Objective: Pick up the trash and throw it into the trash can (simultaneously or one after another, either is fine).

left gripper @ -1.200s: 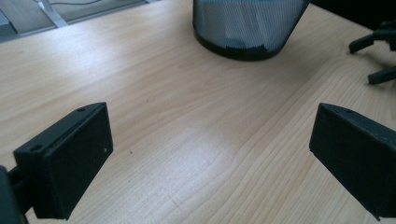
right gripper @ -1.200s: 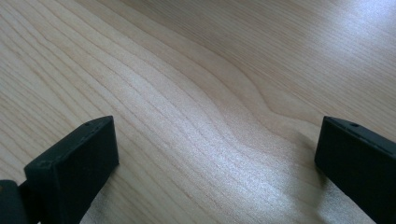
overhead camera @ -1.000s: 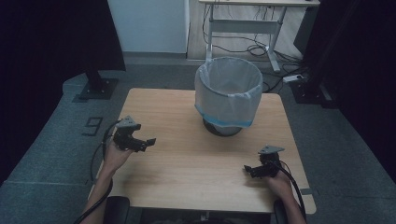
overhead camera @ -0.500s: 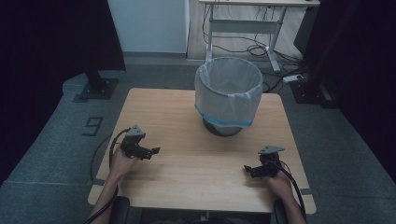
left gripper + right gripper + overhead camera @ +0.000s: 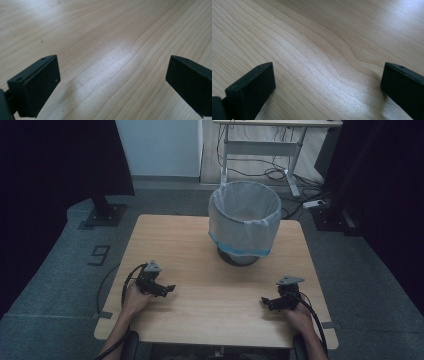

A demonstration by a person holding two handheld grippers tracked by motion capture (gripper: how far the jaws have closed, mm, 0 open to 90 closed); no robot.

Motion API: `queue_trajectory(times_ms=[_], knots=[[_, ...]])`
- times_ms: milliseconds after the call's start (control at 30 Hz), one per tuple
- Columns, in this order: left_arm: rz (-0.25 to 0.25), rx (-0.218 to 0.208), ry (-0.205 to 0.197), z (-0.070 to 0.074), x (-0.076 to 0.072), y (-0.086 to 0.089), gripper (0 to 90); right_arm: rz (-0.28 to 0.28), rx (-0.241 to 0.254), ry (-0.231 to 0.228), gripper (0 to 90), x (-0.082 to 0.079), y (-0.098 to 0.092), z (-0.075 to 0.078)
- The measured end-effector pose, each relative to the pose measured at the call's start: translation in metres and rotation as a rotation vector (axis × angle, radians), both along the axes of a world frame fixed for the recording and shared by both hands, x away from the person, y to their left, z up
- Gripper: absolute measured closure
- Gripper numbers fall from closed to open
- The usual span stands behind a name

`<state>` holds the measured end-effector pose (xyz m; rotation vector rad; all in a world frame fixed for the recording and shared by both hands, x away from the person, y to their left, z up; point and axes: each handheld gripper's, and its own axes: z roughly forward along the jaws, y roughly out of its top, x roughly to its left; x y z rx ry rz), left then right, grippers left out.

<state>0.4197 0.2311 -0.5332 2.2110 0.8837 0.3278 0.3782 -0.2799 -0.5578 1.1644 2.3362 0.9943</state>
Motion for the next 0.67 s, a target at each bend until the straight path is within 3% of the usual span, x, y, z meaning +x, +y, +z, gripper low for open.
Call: queue_trajectory(times_ms=[300,667], knots=[[-0.018,0.078,0.02,-0.013,0.0,-0.011,0.0,0.0,0.0,-0.001,0.0,0.0,0.0,0.0],[-0.012,0.066,0.023,-0.015,0.0,-0.013,0.0,-0.001,0.0,-0.001,0.0,0.0,0.0,0.0]])
